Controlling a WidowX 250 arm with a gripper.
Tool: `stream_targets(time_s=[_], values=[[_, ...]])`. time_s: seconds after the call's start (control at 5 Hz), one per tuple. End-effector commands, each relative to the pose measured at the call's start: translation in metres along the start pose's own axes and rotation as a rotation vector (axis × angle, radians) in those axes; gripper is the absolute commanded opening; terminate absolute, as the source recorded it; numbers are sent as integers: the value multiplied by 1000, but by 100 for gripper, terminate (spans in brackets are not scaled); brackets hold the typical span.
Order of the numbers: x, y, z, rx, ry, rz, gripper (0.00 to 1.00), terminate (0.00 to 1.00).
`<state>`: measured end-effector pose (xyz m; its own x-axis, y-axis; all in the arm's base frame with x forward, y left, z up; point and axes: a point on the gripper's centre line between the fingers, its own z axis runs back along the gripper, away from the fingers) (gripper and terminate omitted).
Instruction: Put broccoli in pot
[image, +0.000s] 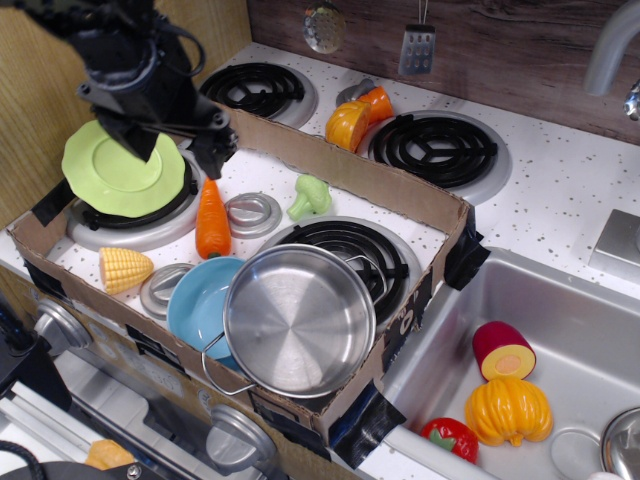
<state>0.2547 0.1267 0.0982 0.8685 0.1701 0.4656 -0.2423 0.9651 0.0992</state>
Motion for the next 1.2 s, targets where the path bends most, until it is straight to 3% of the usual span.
stream_targets(time_s=[0.0,0.6,1.0], values=[[24,-24,-11,-10,-28,-68,100,0],[22,-51,-52,-130,14,-155,100,0],[37,-61,-68,-261,22,-251,100,0]])
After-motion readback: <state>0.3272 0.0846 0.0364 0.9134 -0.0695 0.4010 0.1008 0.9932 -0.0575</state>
